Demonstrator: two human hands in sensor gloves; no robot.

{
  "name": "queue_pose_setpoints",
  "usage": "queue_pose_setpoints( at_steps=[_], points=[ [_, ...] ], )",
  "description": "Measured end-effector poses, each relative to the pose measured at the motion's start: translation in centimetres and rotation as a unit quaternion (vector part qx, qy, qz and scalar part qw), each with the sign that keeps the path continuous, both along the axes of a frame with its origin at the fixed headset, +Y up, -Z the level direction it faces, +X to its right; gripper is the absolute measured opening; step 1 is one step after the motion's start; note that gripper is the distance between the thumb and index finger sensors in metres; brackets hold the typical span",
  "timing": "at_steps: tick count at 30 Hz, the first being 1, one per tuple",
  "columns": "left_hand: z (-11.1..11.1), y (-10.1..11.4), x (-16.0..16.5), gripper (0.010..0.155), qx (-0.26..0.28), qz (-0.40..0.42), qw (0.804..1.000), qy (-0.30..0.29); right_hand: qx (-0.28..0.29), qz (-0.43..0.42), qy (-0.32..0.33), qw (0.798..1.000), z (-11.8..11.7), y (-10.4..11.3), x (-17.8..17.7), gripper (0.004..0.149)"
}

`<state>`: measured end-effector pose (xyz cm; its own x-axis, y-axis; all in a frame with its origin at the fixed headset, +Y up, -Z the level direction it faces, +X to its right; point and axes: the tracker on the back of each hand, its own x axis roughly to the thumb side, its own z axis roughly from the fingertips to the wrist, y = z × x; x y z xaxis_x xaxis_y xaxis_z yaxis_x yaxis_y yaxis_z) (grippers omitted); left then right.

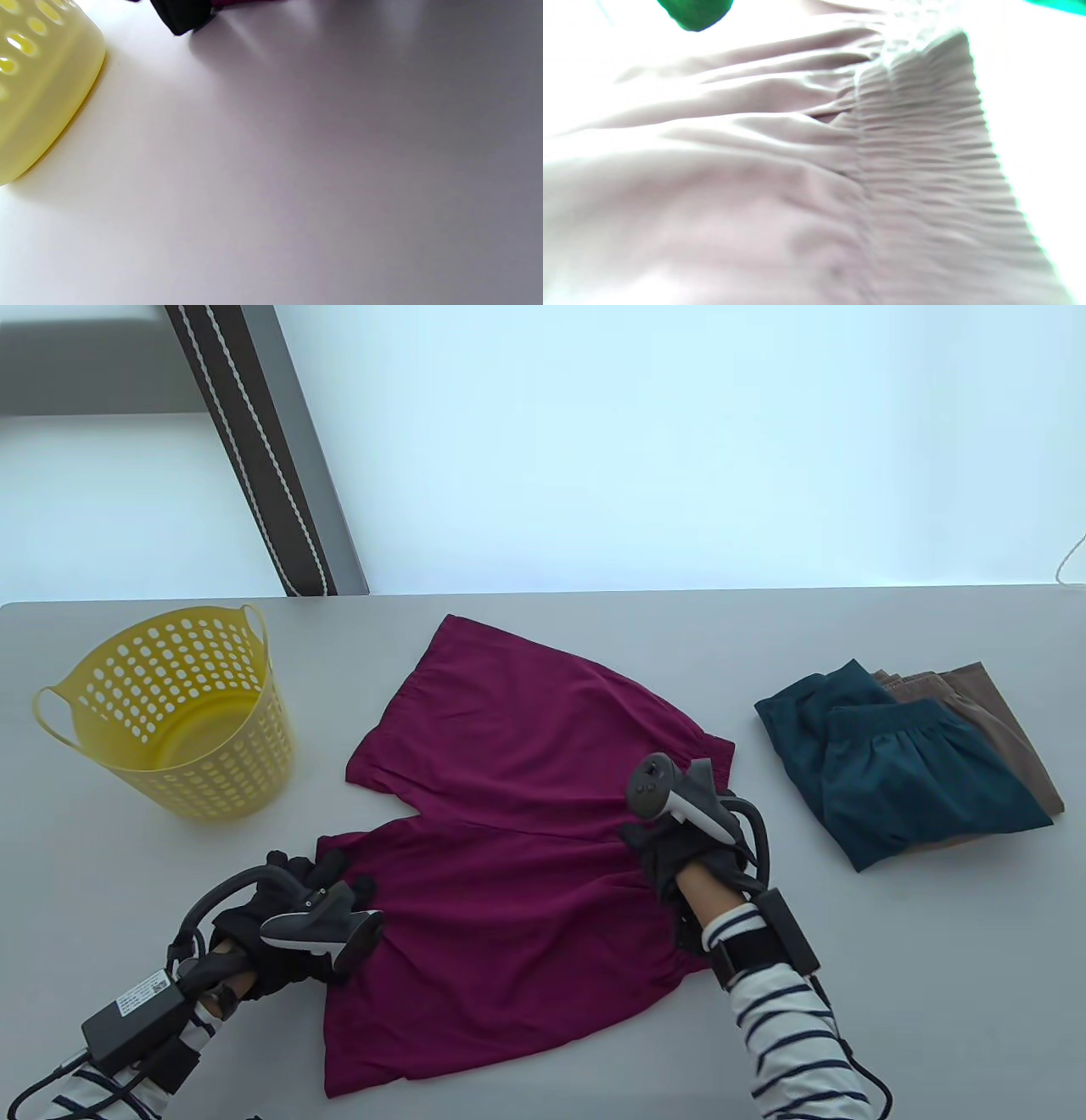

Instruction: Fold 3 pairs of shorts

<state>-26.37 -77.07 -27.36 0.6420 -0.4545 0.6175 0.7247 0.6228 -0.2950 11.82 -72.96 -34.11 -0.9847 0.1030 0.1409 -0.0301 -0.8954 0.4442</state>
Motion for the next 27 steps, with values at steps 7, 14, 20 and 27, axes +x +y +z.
queue_pose_setpoints(
  at_steps=[7, 14, 20, 27],
  points=[
    [-0.1, -0.1, -0.1, 0.098, -0.003, 0.002, 1.000, -0.003, -0.094, 0.146, 0.174, 0.969, 9.8, -2.5, 0.5, 0.075],
    [-0.3, 0.5, -0.2, 0.099, -0.001, -0.007, 1.000, -0.018, 0.119, 0.199, 0.235, 0.944, 11.8, -2.4, 0.6, 0.065],
    [1.0, 5.4, 0.3, 0.079, 0.108, 0.107, 0.988, 0.015, 0.161, 0.173, 0.223, 0.946, 11.3, -2.4, 1.2, 0.061],
    [5.3, 0.7, 1.3, 0.094, 0.117, 0.028, 0.993, -0.017, 0.186, 0.157, 0.188, 0.951, 10.2, -2.7, 2.2, 0.056]
  ],
)
